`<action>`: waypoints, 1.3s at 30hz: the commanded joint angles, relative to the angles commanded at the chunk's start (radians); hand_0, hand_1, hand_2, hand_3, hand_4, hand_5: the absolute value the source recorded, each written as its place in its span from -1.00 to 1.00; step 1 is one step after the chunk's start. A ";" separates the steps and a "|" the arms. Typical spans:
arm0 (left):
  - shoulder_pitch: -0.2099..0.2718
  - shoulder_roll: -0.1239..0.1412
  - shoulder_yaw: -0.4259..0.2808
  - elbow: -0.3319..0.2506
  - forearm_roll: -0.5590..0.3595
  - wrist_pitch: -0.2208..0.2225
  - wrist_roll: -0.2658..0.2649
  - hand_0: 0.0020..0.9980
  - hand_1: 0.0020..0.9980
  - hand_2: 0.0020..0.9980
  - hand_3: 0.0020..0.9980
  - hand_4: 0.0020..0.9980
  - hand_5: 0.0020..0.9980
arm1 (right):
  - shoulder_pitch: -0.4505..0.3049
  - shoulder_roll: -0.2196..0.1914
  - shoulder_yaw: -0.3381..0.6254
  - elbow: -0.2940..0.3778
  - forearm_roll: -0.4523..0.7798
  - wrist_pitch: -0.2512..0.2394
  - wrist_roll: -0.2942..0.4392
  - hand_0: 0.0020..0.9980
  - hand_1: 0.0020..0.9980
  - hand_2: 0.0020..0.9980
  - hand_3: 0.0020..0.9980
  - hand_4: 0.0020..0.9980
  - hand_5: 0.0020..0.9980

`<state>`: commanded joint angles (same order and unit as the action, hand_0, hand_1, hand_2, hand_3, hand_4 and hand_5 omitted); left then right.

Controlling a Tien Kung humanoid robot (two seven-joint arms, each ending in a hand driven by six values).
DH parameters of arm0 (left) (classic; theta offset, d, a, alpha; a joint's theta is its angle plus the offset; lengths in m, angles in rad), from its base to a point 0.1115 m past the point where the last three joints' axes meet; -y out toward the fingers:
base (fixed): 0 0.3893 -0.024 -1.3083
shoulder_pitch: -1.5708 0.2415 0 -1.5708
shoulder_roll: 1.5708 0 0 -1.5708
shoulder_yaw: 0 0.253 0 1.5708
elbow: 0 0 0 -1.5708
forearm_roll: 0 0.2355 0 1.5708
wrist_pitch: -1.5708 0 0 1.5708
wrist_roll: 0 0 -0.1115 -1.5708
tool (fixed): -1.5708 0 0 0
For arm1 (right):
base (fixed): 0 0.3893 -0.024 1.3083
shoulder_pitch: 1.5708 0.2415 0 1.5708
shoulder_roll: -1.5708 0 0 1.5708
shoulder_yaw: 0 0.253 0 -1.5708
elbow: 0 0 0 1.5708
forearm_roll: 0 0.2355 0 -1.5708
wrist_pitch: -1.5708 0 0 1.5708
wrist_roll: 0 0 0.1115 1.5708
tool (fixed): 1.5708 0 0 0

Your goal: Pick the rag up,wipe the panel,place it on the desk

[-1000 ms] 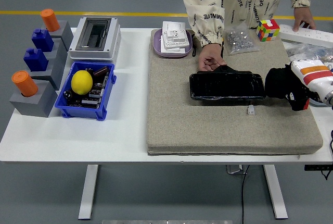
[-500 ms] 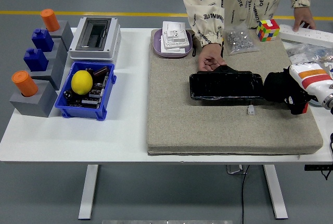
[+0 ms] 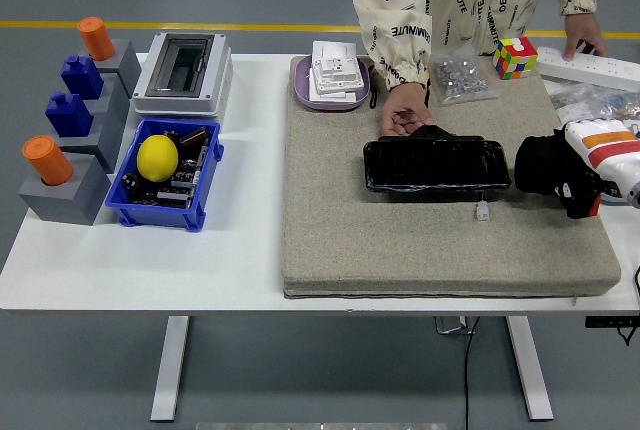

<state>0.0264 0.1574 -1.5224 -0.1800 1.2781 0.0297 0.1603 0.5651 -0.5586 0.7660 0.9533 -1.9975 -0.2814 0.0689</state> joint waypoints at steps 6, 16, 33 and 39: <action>-0.004 -0.001 0.005 0.000 -0.005 -0.001 -0.003 0.28 0.38 0.46 0.13 0.19 -0.06 | -0.001 -0.005 -0.003 0.000 0.000 0.001 -0.001 -0.43 -0.15 -0.02 -0.06 1.00 -0.84; -0.005 -0.001 0.000 0.000 -0.002 -0.001 -0.002 0.29 0.38 0.47 0.13 0.19 -0.06 | -0.004 -0.008 0.011 -0.001 -0.009 0.044 -0.026 -0.41 -0.14 -0.01 -0.03 1.00 -0.81; -0.005 -0.004 0.000 0.000 -0.004 -0.001 -0.002 0.28 0.38 0.46 0.13 0.19 -0.06 | -0.010 -0.017 0.033 0.004 -0.006 0.179 -0.057 -0.10 -0.02 0.22 0.09 1.00 -0.09; -0.004 -0.003 -0.005 0.000 -0.001 0.000 -0.002 0.28 0.38 0.46 0.13 0.19 -0.06 | -0.012 -0.018 0.044 0.001 -0.003 0.222 -0.067 0.16 0.14 0.41 0.46 1.00 0.03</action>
<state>0.0223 0.1547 -1.5271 -0.1800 1.2775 0.0295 0.1588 0.5533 -0.5768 0.8105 0.9546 -2.0005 -0.0598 0.0019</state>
